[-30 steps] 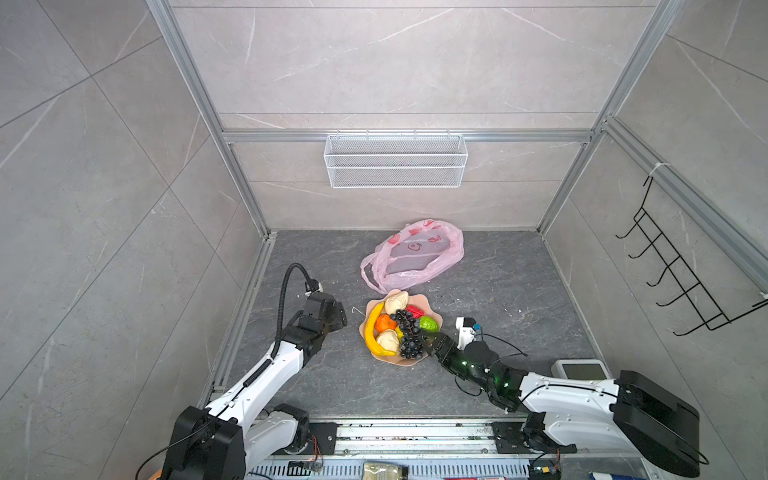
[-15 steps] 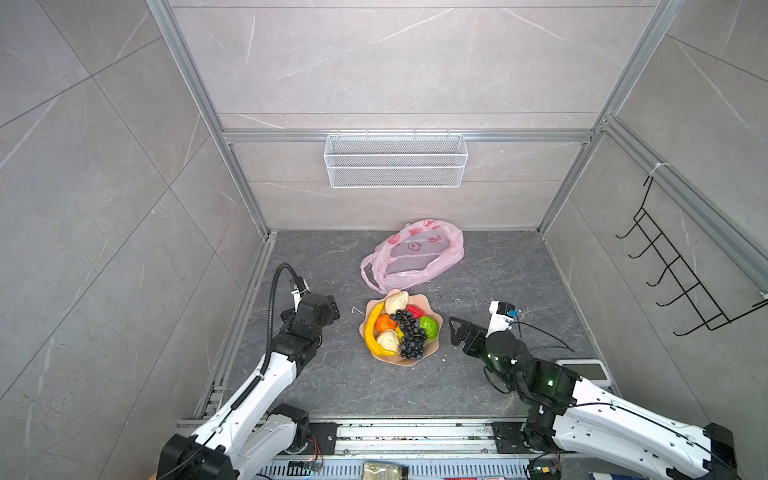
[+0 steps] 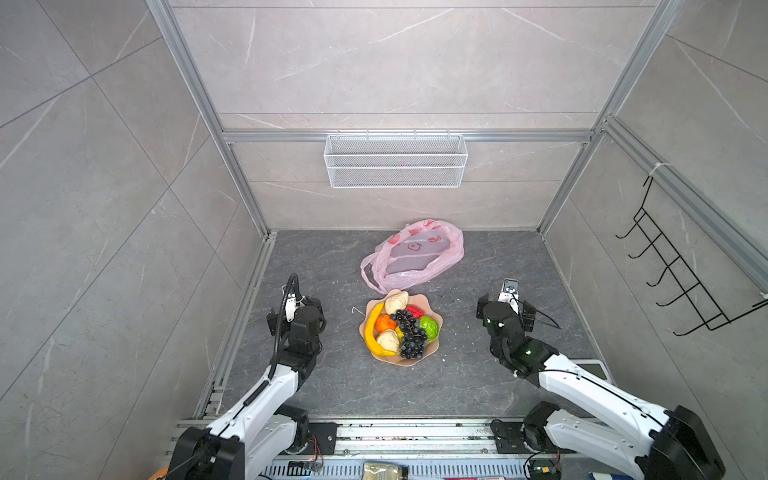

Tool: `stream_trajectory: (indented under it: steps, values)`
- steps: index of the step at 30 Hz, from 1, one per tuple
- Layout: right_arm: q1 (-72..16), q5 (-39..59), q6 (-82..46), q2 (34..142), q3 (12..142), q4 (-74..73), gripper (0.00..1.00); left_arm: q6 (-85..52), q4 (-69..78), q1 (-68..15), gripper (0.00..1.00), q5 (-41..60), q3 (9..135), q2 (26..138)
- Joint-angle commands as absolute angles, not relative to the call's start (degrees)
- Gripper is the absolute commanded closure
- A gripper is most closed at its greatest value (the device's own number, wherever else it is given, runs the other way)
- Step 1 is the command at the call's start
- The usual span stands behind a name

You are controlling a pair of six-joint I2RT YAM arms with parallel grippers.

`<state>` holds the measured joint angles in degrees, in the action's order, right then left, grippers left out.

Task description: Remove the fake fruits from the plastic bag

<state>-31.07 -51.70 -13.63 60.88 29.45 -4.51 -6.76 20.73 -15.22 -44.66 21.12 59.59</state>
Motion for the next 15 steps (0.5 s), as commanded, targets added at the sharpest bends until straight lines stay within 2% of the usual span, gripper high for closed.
stream_trajectory:
  steps: [1, 4, 8, 10, 13, 14, 15]
  values:
    - [-26.5, -50.0, -8.3, 66.5, 27.1, -16.0, 0.00, 1.7, 38.2, -14.0, 0.00, -40.7, 21.1, 67.2]
    - [-24.2, -47.1, -4.6, 71.6, 23.9, -27.0, 0.00, 6.6, 45.9, -13.8, 0.00, -36.2, 19.2, 73.9]
    - [-18.5, -39.4, -1.3, 77.3, 22.0, -37.0, 0.00, 2.9, 52.0, -7.1, 0.00, -24.0, 16.8, 79.7]
    - [-15.0, -30.1, -1.2, 77.7, 20.7, -42.1, 0.00, 1.3, 58.9, -4.1, 0.00, -20.2, 15.5, 83.9]
    - [-9.8, -19.0, -0.9, 82.5, 20.0, -48.4, 0.00, 1.6, 56.9, -1.3, 0.00, -11.8, 17.7, 87.1]
    - [-7.3, -13.8, -1.6, 85.0, 19.8, -52.0, 0.00, 0.5, 51.5, -0.2, 0.00, -9.9, 19.2, 85.9]
    - [-4.6, -9.7, -3.5, 85.4, 20.3, -49.2, 0.00, -0.5, 49.2, 0.8, 0.00, -9.0, 20.2, 85.6]
